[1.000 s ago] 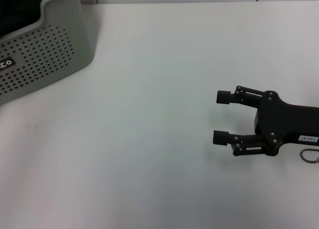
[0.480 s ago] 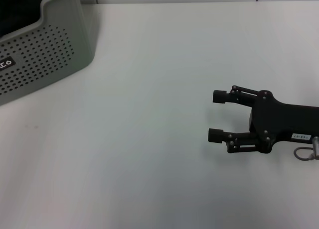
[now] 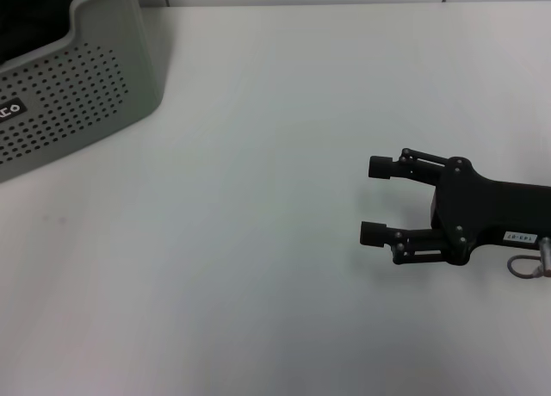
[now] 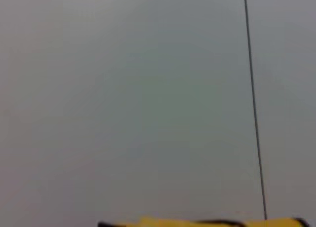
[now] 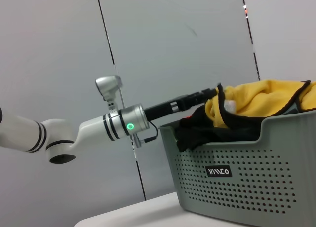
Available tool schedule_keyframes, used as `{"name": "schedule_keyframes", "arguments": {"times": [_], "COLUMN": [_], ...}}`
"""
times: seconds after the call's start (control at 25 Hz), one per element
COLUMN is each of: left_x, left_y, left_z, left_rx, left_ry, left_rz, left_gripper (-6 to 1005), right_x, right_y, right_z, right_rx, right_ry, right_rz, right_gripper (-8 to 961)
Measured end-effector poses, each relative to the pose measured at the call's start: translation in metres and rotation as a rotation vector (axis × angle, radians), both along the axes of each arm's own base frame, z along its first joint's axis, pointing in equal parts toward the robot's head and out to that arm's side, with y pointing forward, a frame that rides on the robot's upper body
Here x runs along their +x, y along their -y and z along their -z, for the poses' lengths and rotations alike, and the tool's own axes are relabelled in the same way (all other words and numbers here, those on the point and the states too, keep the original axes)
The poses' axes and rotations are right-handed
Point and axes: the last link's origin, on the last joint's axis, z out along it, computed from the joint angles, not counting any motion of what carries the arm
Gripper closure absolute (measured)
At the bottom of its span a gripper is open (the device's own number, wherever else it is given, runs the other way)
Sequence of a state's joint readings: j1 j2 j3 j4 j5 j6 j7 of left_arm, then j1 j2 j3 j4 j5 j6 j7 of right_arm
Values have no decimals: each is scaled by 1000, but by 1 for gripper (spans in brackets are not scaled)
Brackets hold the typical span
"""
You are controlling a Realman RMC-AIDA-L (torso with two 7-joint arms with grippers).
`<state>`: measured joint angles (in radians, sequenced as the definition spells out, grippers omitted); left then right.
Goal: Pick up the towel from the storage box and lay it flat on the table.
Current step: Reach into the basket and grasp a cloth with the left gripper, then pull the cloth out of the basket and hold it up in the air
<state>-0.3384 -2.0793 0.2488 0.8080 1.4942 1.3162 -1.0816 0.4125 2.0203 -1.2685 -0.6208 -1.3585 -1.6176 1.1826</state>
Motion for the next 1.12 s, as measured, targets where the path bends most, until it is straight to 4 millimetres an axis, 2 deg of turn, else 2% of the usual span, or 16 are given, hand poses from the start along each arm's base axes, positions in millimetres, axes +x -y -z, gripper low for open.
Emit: {"name": "schedule_keyframes", "arguments": {"times": [0.12,0.32,0.76,1.0,1.12], "left_x": [-4,-5,-1,2,10], "left_y": [-11,-18,-20,-17,-11], "left_z": [7,12,20,16,17], "left_rx": [-23,-49,-59,-36,-35], "left_ry": [-23,-30,2,39,87], "left_rz": [-66,-90,-69,-38,40], "left_gripper": [158,158,369,584,670], "right_x": [-1,-2,-2,-1,-1], "right_y": [0,1,1,2,1], "right_z": [0,0,0,-1,-1], "right_rx": [-1,-5,-5,-1,1], "right_ry": [-1,-6,-9,-18,-21], "right_rz": [-3,-7,-8,-1,0], "right_gripper": [69,71,74,75,76]}}
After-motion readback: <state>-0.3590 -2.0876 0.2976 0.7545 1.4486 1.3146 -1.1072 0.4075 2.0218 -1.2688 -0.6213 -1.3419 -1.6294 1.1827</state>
